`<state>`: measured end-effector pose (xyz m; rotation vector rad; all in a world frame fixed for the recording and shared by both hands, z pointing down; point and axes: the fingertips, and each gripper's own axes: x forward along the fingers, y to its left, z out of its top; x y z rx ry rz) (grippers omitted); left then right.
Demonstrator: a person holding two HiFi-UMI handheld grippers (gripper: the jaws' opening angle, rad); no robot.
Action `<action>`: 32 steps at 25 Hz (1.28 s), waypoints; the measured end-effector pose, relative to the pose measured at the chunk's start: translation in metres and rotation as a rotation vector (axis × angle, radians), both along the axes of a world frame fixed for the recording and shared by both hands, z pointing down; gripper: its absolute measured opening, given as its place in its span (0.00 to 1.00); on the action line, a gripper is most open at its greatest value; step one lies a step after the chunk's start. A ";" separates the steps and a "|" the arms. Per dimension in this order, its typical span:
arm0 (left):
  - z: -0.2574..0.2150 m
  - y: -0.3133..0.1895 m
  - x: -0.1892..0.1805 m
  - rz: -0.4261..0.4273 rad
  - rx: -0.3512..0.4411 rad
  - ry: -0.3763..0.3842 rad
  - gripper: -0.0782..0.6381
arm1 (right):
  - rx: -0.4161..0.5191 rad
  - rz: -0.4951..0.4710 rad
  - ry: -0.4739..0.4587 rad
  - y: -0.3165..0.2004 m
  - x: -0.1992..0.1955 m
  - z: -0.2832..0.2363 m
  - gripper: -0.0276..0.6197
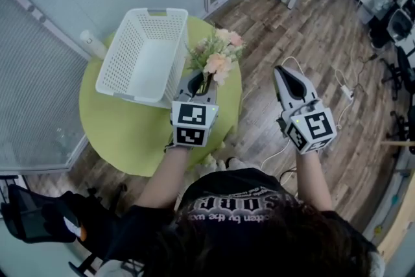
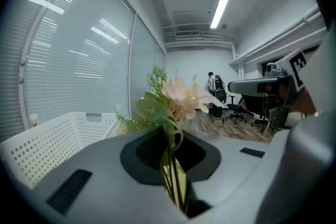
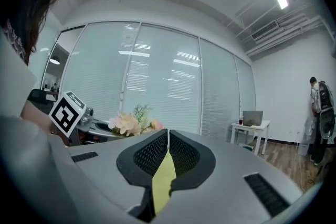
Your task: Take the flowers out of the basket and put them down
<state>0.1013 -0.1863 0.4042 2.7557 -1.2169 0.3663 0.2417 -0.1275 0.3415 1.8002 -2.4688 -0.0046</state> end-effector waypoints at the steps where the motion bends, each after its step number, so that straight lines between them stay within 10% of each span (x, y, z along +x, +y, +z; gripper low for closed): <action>1: 0.009 0.001 -0.002 -0.002 -0.013 -0.003 0.15 | -0.005 -0.003 -0.001 0.002 0.001 0.003 0.09; 32: 0.184 0.010 -0.037 -0.034 -0.156 -0.154 0.29 | -0.051 -0.020 -0.008 0.005 -0.016 0.028 0.09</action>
